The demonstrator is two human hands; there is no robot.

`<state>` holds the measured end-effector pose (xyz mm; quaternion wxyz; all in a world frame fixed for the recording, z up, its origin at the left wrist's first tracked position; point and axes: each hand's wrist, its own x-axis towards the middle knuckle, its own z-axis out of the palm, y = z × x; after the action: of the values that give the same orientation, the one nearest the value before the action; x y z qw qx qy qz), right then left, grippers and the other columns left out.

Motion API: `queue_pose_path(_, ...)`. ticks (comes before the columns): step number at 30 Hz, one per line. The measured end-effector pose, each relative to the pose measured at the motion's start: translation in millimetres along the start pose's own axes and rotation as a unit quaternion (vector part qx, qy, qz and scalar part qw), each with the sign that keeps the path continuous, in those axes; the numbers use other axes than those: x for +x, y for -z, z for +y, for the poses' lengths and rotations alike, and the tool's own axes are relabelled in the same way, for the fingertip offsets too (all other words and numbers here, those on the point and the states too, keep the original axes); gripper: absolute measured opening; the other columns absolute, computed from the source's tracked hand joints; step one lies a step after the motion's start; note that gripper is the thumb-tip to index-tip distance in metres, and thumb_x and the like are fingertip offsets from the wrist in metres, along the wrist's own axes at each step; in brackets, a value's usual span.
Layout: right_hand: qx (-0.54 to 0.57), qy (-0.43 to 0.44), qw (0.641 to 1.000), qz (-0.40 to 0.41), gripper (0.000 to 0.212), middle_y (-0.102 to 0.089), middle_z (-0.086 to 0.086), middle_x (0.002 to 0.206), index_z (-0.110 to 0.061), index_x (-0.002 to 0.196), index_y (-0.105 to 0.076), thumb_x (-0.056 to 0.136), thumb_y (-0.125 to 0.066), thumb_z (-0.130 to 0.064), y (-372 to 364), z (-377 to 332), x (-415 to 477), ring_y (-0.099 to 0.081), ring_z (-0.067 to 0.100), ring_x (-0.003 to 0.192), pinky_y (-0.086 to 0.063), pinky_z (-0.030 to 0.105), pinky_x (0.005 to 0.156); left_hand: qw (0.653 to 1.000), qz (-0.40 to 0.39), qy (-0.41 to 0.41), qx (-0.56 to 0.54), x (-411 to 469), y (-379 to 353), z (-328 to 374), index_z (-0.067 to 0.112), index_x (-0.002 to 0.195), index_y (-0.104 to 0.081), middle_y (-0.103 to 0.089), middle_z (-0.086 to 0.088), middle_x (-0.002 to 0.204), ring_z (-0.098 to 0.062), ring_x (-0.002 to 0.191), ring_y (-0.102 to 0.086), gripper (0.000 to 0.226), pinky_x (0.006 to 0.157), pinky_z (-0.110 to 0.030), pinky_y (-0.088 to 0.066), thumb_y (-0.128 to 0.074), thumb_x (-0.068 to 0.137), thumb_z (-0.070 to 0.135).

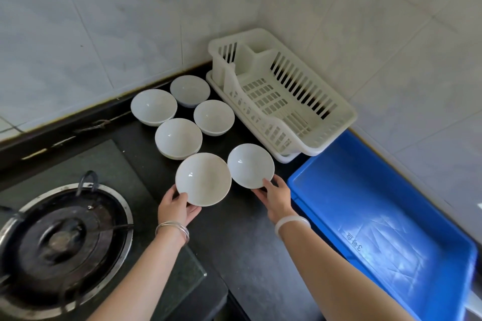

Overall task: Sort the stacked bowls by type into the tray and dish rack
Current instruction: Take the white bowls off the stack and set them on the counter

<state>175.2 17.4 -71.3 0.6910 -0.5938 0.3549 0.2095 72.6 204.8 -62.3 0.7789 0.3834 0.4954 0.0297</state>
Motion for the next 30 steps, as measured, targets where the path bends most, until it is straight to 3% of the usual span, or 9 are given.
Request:
queue_pose_path(8, 0.031, 0.018, 0.999, -0.027, 0.039, -0.056, 0.005, 0.117, -0.014, 0.130, -0.049, 0.093, -0.055, -0.005, -24, -7, 9, -0.064, 0.018, 0.083, -0.060, 0.025, 0.058, 1.000, 0.020, -0.008, -0.006, 1, -6, 0, 0.017, 0.129, -0.047, -0.057, -0.012, 0.113, -0.034, 0.091, -0.063, 0.042, 0.076, -0.041, -0.054, -0.047, 0.090, 0.002)
queue_pose_path(17, 0.030, 0.033, 0.998, -0.033, 0.039, -0.056, 0.009, 0.124, -0.010, 0.133, -0.049, 0.094, -0.052, -0.003, -46, -13, 16, -0.064, 0.018, 0.082, -0.059, 0.022, 0.056, 1.000, 0.024, -0.005, -0.018, 3, -8, 2, 0.016, 0.128, -0.048, -0.057, -0.014, 0.112, -0.033, 0.087, -0.063, 0.041, 0.075, -0.041, -0.054, -0.047, 0.090, 0.001)
queue_pose_path(25, 0.006, 0.013, 0.997, -0.075, 0.042, -0.054, 0.010, 0.133, -0.016, 0.139, -0.043, 0.098, -0.049, -0.018, -40, -16, 1, -0.065, 0.023, 0.091, -0.055, 0.029, 0.072, 0.999, 0.036, -0.019, 0.003, -1, -8, -2, 0.017, 0.129, -0.048, -0.059, -0.013, 0.112, -0.030, 0.091, -0.063, 0.041, 0.076, -0.037, -0.055, -0.049, 0.090, 0.005)
queue_pose_path(30, -0.046, 0.008, 0.994, -0.103, 0.046, -0.052, 0.010, 0.136, -0.018, 0.142, -0.039, 0.098, -0.049, -0.026, -23, -22, -18, -0.064, 0.026, 0.104, -0.054, 0.035, 0.085, 0.997, 0.022, -0.060, 0.050, -12, -11, -13, 0.013, 0.137, -0.042, -0.056, -0.016, 0.128, -0.030, 0.111, -0.058, 0.045, 0.092, -0.037, -0.049, -0.044, 0.093, 0.008)
